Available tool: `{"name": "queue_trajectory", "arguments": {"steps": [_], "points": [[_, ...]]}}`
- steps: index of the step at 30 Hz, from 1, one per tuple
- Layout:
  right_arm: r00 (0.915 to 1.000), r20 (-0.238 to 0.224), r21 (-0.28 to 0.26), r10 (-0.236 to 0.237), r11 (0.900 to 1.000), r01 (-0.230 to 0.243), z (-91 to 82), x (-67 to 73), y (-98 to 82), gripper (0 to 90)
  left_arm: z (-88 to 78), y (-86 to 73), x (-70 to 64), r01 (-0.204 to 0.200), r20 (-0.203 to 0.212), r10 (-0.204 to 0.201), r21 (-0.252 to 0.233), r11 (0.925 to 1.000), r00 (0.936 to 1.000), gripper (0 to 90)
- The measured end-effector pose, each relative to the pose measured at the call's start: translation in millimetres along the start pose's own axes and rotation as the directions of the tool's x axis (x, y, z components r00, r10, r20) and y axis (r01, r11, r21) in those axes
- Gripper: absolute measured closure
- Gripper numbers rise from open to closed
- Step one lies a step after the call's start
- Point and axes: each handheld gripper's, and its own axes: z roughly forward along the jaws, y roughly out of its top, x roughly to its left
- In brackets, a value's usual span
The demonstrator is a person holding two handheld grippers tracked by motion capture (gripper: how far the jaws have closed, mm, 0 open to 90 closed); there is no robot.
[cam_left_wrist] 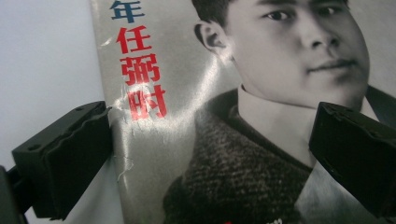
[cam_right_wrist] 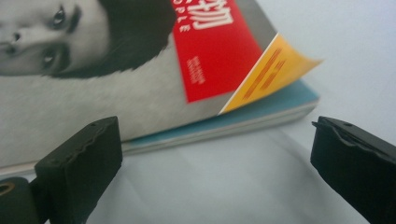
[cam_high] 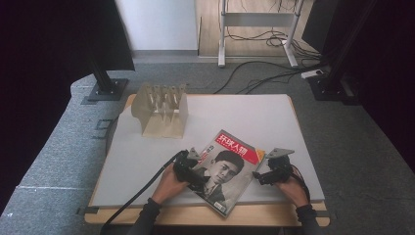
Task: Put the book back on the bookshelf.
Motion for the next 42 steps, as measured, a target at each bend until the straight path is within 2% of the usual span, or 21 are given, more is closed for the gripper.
{"name": "queue_trajectory", "arguments": {"steps": [3,6,7,8,9,10,11,13,15,17,21,22,23,25,28,39,42], "points": [[0.9999,-0.003,0.012,-0.010,1.000,0.011,0.5,2.1,-2.0,2.4,-1.4,-0.7,-2.1,-0.010,0.009,0.010,0.010,0.9999,0.9999,0.0],[0.9997,0.019,0.018,-0.012,1.000,0.012,2.4,2.1,-1.5,0.0,-5.1,-1.1,0.7,-0.022,0.043,0.021,0.027,0.9994,0.9988,0.0],[0.9997,0.019,0.018,-0.012,1.000,0.012,2.4,2.1,-1.5,0.0,-5.1,-1.1,0.7,-0.022,0.043,0.021,0.027,0.9994,0.9988,0.0],[0.9994,0.034,0.012,-0.012,1.000,0.011,2.8,2.6,-1.1,0.0,-9.9,-1.9,6.7,-0.039,0.007,0.038,0.008,0.9992,0.9992,0.0],[0.9994,0.034,0.012,-0.012,1.000,0.011,2.8,2.6,-1.1,0.0,-9.9,-1.9,6.7,-0.039,0.007,0.038,0.008,0.9992,0.9992,0.0],[0.9992,0.040,0.008,-0.006,1.000,0.006,3.5,2.2,-0.9,0.0,-15.2,-2.6,15.8,-0.033,-0.054,0.033,0.003,0.9995,0.9980,0.0],[0.9992,0.040,0.008,-0.006,1.000,0.006,3.5,2.2,-0.9,0.0,-15.2,-2.6,15.8,-0.033,-0.054,0.033,0.003,0.9995,0.9980,0.0],[0.9991,0.042,0.005,0.009,1.000,-0.009,4.4,0.7,-0.8,0.0,-22.9,-4.0,33.1,0.013,-0.081,-0.014,-0.014,0.9998,0.9966,0.0],[0.9989,0.043,0.005,0.016,1.000,-0.016,4.9,0.2,-0.5,0.0,-24.6,-4.4,37.1,0.018,-0.092,-0.019,-0.012,0.9998,0.9956,0.0],[0.9984,0.049,0.009,0.028,1.000,-0.028,6.4,-1.2,1.4,0.0,-29.1,-6.6,52.0,0.048,-0.130,-0.049,-0.014,0.9988,0.9902,0.0],[0.9979,0.054,0.015,0.038,0.999,-0.038,9.0,-3.5,4.4,0.0,-28.8,-10.5,62.0,0.075,-0.164,-0.075,-0.004,0.9972,0.9837,0.0],[0.9973,0.057,0.016,0.047,0.999,-0.048,11.2,-5.0,6.5,0.0,-24.8,-14.5,65.5,0.085,-0.166,-0.081,0.014,0.9963,0.9828,0.0],[0.9971,0.058,0.018,0.049,0.999,-0.050,12.3,-6.0,7.6,0.0,-21.8,-16.5,66.0,0.088,-0.166,-0.083,0.024,0.9958,0.9827,0.0],[0.9967,0.059,0.016,0.056,0.998,-0.057,14.8,-7.7,9.8,0.0,-20.5,-20.1,66.9,0.108,-0.142,-0.107,0.000,0.9942,0.9841,0.0],[0.9962,0.064,0.019,0.060,0.998,-0.061,18.2,-10.6,13.5,0.0,-21.9,-24.1,63.1,0.105,-0.146,-0.107,-0.024,0.9942,0.9835,1.8],[0.9918,0.091,0.027,0.089,0.995,-0.092,34.5,-26.5,31.2,0.0,-25.5,-33.8,46.7,0.078,-0.133,-0.083,-0.045,0.9960,0.9876,2.7],[0.9910,0.095,0.033,0.094,0.995,-0.098,39.2,-31.0,36.6,0.0,-25.6,-34.6,42.0,0.080,-0.136,-0.086,-0.047,0.9957,0.9869,2.2]]}}
